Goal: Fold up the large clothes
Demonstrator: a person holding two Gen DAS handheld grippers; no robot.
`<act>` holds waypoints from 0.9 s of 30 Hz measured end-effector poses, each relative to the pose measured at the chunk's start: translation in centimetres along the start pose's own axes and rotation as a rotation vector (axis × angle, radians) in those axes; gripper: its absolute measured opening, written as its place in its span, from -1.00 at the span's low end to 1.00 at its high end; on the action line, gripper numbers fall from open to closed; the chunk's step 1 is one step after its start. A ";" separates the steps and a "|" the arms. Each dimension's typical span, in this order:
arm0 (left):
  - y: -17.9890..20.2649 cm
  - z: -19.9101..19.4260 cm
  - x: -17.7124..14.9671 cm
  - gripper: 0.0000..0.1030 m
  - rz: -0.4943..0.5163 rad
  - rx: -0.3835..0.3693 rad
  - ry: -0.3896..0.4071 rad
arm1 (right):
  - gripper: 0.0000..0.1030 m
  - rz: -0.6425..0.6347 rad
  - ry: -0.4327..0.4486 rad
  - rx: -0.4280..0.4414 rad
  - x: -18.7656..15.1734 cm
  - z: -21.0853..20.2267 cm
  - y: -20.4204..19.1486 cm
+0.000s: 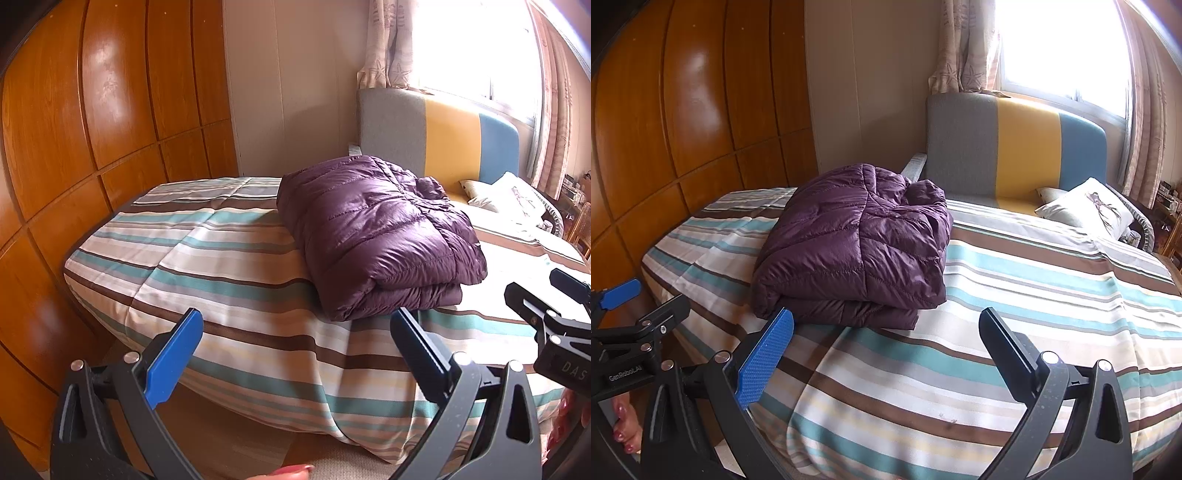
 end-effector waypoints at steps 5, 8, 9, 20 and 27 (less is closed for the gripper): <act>0.0 -0.1 -0.1 0.96 0.002 -0.002 0.000 | 0.94 0.000 0.002 0.001 0.0 0.0 0.0; 0.1 -0.1 -0.1 0.96 0.010 -0.003 0.002 | 0.94 -0.001 -0.002 0.001 0.0 0.1 -0.1; 0.2 -0.2 -0.1 0.96 0.012 -0.006 0.002 | 0.94 -0.002 -0.001 0.003 0.0 0.1 -0.1; 0.4 -0.3 -0.3 0.96 0.016 -0.033 0.005 | 0.94 0.007 -0.010 0.002 -0.2 0.5 -0.1; 0.5 -0.3 -0.3 0.96 0.021 -0.023 0.011 | 0.94 0.015 -0.017 0.001 -0.4 0.8 0.1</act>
Point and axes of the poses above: each gripper's, at about its wrist camera, not at the fingertips, and z roughly the way its jaws point, y to its right, x to its top, the point moved 1 cm from there along z, roughly the way its jaws point, and after that the axes turned 11 degrees about x, right-handed, at the moved point
